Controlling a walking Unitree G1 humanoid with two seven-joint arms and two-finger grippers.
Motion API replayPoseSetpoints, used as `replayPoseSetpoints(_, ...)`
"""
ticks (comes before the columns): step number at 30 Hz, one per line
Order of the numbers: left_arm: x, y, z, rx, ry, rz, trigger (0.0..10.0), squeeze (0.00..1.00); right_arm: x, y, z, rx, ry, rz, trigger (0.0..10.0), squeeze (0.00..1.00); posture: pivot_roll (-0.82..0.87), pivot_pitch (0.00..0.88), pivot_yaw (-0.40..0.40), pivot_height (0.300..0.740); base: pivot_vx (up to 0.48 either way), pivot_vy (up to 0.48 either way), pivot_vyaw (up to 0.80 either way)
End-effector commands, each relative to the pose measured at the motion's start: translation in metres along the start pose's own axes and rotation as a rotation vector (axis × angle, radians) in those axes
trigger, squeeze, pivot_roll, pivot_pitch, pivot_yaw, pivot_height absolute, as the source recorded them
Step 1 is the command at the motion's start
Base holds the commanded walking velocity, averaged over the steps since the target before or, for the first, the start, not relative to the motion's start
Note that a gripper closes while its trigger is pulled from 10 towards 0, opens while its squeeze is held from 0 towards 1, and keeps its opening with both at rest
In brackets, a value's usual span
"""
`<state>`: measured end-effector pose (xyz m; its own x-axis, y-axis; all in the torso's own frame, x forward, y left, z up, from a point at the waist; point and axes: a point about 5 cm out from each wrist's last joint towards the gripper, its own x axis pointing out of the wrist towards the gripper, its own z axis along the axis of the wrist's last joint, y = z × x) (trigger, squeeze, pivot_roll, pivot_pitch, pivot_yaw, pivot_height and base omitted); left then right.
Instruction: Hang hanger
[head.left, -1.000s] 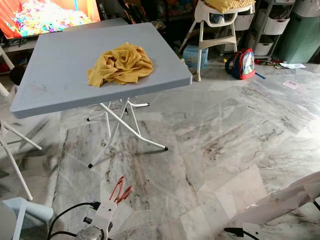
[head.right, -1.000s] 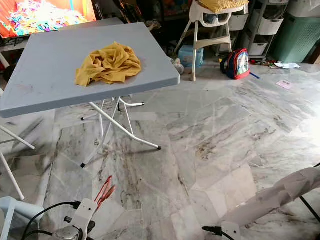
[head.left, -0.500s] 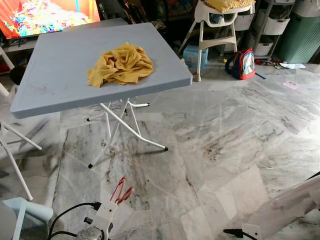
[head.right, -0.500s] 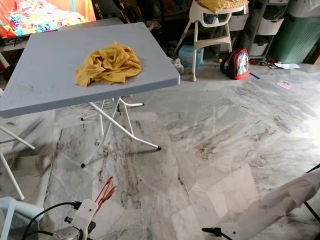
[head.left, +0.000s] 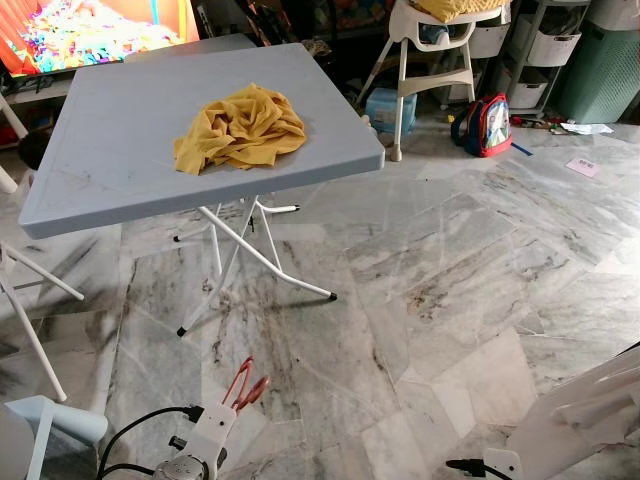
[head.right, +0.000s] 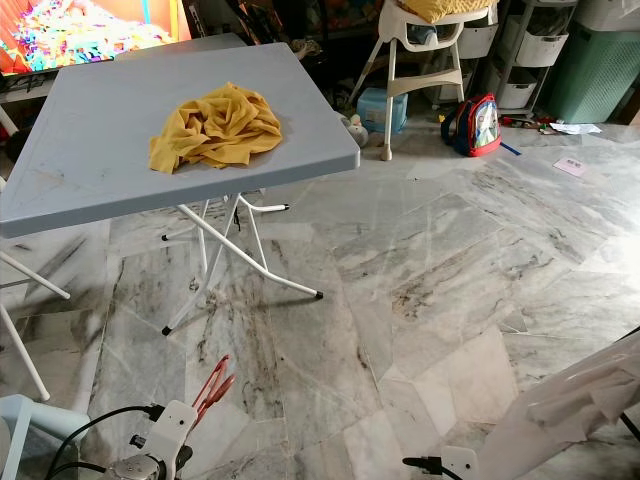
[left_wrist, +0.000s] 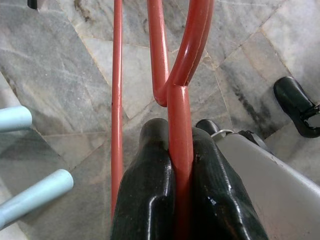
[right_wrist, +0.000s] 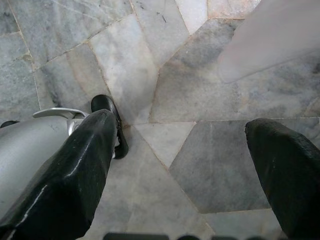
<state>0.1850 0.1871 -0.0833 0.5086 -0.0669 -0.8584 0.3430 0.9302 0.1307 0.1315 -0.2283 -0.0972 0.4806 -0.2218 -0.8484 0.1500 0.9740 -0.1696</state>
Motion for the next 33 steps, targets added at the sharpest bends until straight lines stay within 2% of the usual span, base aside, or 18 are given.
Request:
replayPoseSetpoints(1,-0.001,0.004,-0.003,0.003,0.008,0.008,10.0,0.0,0.0,0.002,0.0,-0.007,0.004,0.01,10.0,0.0,-0.18,0.053,0.069,0.74,0.0,0.266,-0.8)
replayPoseSetpoints(7,-0.001,0.005,-0.003,0.008,0.009,0.012,10.0,0.0,0.0,0.004,0.001,-0.009,0.001,0.016,10.0,0.0,-0.18,0.054,0.07,0.74,0.214,0.268,-0.78)
replayPoseSetpoints(14,-0.001,0.006,-0.003,-0.004,0.0,0.026,10.0,0.0,0.002,0.007,0.01,0.04,-0.028,0.035,10.0,0.0,-0.17,0.058,0.07,0.74,0.0,0.0,0.0)
replayPoseSetpoints(15,-0.002,0.006,-0.003,-0.014,-0.005,0.023,10.0,0.0,0.003,0.01,0.019,0.085,-0.057,0.047,10.0,0.0,-0.17,0.057,0.068,0.74,0.0,0.0,0.0)
replayPoseSetpoints(18,-0.002,0.007,-0.003,-0.02,-0.011,0.021,10.0,0.0,0.004,0.013,0.026,0.101,-0.077,0.06,10.0,0.0,-0.17,0.056,0.067,0.74,0.0,0.0,0.0)
replayPoseSetpoints(28,-0.002,0.008,0.0,-0.004,-0.027,0.007,10.0,0.0,0.004,0.022,0.032,0.099,-0.091,0.089,10.0,0.0,-0.17,0.052,0.074,0.74,0.359,0.0,-0.49)
replayPoseSetpoints(33,-0.002,0.01,-0.001,0.007,-0.022,0.007,10.0,0.0,0.004,0.024,0.032,0.096,-0.09,0.094,10.0,0.0,-0.17,0.054,0.081,0.74,0.402,0.248,-0.59)
